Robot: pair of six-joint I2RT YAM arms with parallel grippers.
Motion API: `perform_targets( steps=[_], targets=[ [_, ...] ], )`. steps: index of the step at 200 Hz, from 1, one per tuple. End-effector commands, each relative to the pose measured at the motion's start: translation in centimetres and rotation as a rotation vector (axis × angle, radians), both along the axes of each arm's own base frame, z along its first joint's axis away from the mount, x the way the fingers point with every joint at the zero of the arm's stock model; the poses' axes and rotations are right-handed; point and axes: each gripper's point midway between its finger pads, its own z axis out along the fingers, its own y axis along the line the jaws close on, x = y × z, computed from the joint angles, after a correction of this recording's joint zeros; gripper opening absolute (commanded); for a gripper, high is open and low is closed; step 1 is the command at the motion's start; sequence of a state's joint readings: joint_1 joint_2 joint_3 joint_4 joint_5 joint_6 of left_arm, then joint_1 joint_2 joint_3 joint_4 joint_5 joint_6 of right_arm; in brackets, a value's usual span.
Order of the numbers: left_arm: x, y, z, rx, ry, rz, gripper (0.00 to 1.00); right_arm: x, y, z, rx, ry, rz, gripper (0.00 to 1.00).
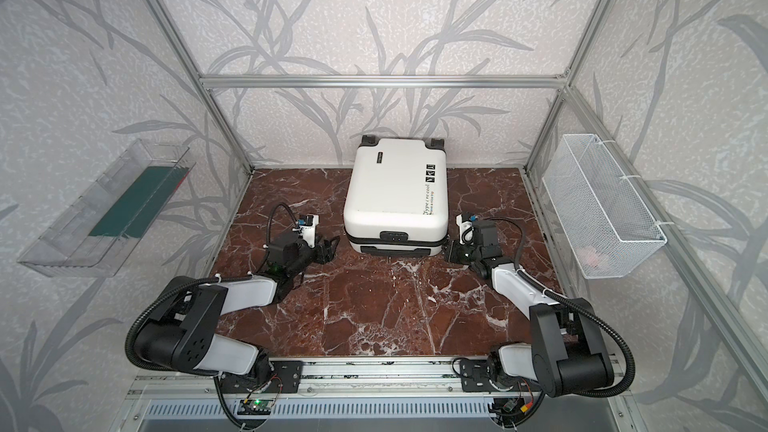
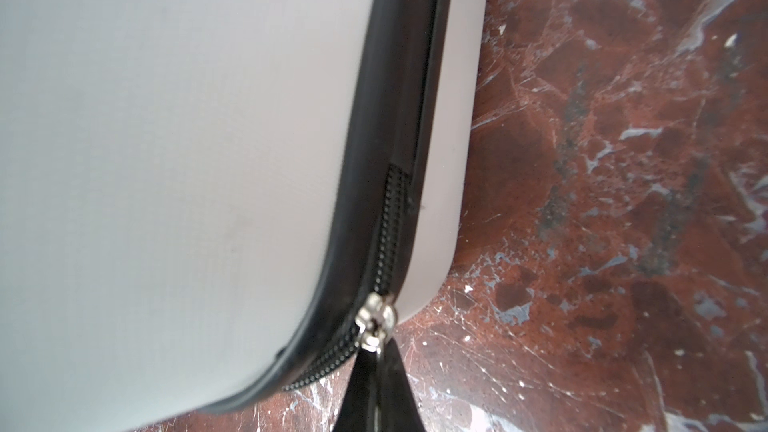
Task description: Pack the luggage
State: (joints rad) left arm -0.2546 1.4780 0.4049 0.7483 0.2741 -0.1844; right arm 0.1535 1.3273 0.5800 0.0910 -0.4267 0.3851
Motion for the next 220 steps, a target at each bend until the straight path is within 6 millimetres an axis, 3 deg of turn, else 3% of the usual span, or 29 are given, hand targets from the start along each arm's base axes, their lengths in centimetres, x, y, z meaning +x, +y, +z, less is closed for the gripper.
perform_targets(
  steps=[1, 76, 220],
  targets=[
    [0.5, -1.1, 1.1, 0.009, -0.075, -0.067, 0.67, -0.3, 1.1, 0.2, 0.034, -0.012, 0.046, 0.00],
    [1.2, -2.3, 1.0, -0.015, -0.090, -0.123, 0.56, -0.2, 1.1, 0.3, 0.037, -0.019, 0.044, 0.00],
    [2.6, -4.0, 0.0, 0.047, -0.075, -0.234, 0.46, -0.3, 1.1, 0.5, 0.041, -0.021, 0.043, 0.00]
  ],
)
